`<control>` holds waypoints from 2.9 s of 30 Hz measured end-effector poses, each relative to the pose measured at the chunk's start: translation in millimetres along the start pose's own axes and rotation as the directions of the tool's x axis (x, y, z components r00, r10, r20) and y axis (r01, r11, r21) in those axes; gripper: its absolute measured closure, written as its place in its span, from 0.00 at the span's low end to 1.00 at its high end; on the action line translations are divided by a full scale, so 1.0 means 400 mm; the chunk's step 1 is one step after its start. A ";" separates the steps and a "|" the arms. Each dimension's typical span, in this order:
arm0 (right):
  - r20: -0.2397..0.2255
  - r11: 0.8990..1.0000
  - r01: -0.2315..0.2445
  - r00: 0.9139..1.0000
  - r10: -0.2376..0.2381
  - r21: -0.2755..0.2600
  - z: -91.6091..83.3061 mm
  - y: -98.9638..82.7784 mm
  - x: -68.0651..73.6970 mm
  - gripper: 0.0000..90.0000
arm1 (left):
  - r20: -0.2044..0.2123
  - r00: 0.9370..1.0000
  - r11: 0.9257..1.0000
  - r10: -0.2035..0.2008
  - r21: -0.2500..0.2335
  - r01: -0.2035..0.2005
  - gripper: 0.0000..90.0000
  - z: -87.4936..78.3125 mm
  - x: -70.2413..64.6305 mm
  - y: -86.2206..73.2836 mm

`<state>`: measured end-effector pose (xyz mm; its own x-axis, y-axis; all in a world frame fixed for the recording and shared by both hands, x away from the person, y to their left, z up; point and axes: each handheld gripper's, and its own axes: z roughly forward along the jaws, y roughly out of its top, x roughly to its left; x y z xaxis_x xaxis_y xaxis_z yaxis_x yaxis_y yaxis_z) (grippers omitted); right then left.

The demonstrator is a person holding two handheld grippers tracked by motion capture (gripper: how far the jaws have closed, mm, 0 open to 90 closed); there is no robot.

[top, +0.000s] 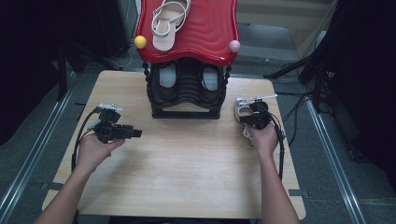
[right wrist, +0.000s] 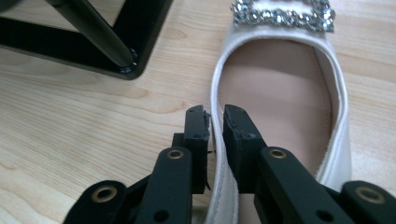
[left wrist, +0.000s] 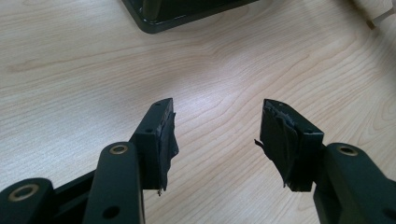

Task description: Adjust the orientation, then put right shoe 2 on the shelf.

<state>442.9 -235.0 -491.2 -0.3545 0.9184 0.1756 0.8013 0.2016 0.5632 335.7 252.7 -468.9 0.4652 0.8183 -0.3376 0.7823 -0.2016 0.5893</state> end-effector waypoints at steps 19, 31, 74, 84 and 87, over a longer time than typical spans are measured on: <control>0.007 0.999 -0.035 0.999 0.035 -0.003 -0.009 0.002 -0.016 0.98 | 0.006 1.000 1.000 -0.006 -0.009 0.006 0.50 -0.006 0.007 -0.003; -0.080 0.992 -0.111 0.991 0.106 -0.062 -0.049 0.005 -0.044 0.99 | 0.009 1.000 1.000 -0.003 -0.001 0.003 0.50 0.002 0.002 -0.006; -0.189 0.983 -0.117 0.978 0.089 -0.144 -0.269 0.217 0.018 0.98 | 0.028 0.999 1.000 0.016 -0.007 -0.016 0.51 -0.001 -0.009 -0.005; -0.187 0.976 -0.118 0.979 0.084 -0.180 -0.347 0.279 0.033 0.98 | 0.039 0.999 1.000 0.017 -0.010 -0.016 0.50 -0.002 -0.011 -0.004; -0.191 0.974 -0.121 0.978 0.085 -0.190 -0.368 0.295 0.036 0.98 | 0.038 0.999 1.000 0.022 -0.011 -0.022 0.50 -0.001 -0.012 -0.005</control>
<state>461.5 -247.9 -303.2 -0.3710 0.8501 0.3737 0.7322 0.0202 0.6808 331.9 249.3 -468.1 0.4977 0.7928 -0.3518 0.7676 -0.2138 0.6043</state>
